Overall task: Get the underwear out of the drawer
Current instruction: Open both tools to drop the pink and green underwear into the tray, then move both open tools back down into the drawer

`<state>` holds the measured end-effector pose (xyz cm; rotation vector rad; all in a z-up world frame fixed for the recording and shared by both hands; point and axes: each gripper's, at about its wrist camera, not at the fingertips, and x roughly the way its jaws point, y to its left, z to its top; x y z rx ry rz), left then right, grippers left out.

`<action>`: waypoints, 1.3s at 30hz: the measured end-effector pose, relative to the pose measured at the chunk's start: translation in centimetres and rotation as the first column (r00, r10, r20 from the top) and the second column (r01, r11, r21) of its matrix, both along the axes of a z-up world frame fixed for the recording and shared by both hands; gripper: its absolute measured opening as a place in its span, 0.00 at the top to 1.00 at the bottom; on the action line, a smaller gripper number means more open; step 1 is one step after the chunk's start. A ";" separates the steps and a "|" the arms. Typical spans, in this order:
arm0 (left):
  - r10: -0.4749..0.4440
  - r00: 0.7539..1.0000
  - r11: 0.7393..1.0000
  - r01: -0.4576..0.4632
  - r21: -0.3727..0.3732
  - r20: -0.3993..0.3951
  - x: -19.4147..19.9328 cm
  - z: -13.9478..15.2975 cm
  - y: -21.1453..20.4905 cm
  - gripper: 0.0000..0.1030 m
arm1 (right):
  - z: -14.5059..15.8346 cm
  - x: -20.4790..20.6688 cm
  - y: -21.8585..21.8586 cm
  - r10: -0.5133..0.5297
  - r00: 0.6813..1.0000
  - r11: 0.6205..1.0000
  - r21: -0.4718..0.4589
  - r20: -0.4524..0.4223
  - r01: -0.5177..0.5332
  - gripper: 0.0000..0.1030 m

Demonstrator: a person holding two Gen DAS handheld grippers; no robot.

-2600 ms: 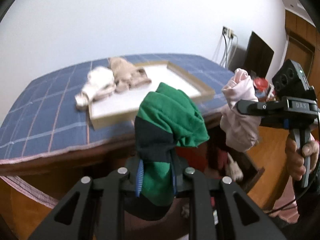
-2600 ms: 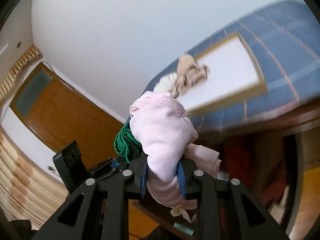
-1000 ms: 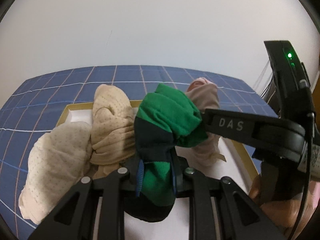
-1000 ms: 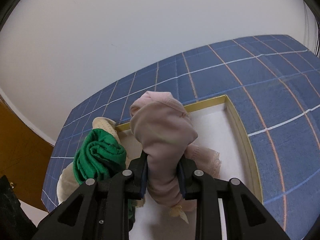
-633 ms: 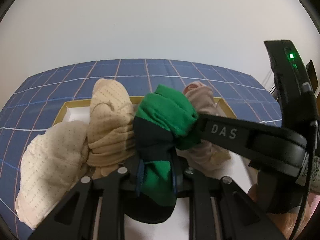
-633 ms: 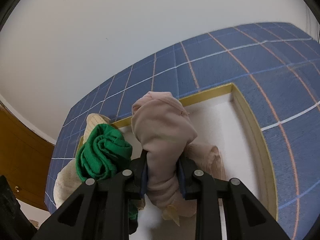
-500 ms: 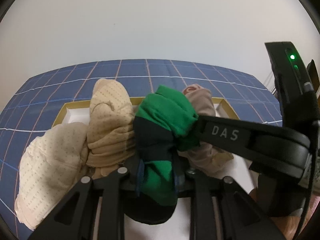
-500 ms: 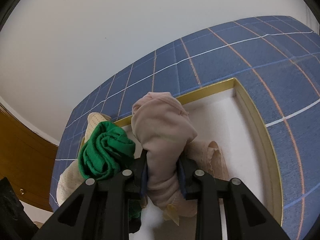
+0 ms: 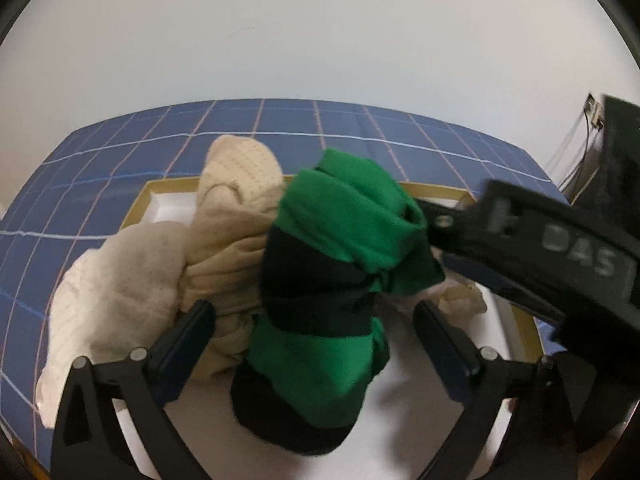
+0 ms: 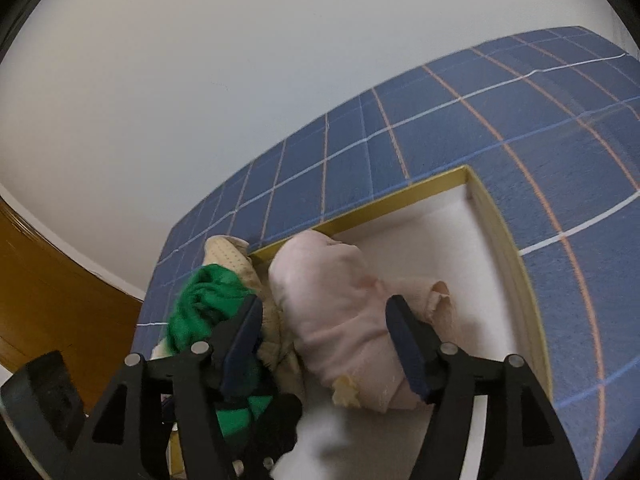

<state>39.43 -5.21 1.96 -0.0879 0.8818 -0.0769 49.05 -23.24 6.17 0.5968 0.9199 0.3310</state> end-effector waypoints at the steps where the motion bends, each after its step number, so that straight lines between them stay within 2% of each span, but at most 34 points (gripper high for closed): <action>1: 0.003 1.000 1.000 -0.003 -0.011 -0.002 -0.3 0.2 0.2 0.02 | 0.3 -0.5 -0.3 -0.005 1.000 1.000 0.013 0.010 0.005 0.35; 4: 0.009 0.999 1.000 -0.008 -0.026 0.035 -1.7 0.9 0.5 0.02 | 1.0 -2.0 -1.4 -0.028 0.999 0.998 0.053 0.042 0.026 0.35; 10: -0.031 0.992 0.998 0.023 0.058 0.124 -4.6 2.5 -0.4 0.02 | 2.2 -6.0 -2.3 -0.048 0.995 0.994 0.098 0.083 0.039 0.35; 19: -0.060 0.983 0.991 0.038 0.127 0.172 -9.2 2.6 -0.8 0.02 | 3.2 -11.0 -2.0 -0.048 0.988 0.999 0.027 0.149 0.044 0.35; 27: -0.079 0.981 0.992 0.059 0.115 0.175 -12.3 2.4 -0.9 0.02 | 3.5 -14.8 -1.7 -0.024 0.983 1.000 -0.004 0.180 0.025 0.35; 39: -0.102 0.975 0.985 0.072 0.154 0.199 -16.2 1.3 -0.9 0.02 | 3.4 -19.0 -0.9 0.013 0.975 0.998 -0.069 0.222 0.002 0.35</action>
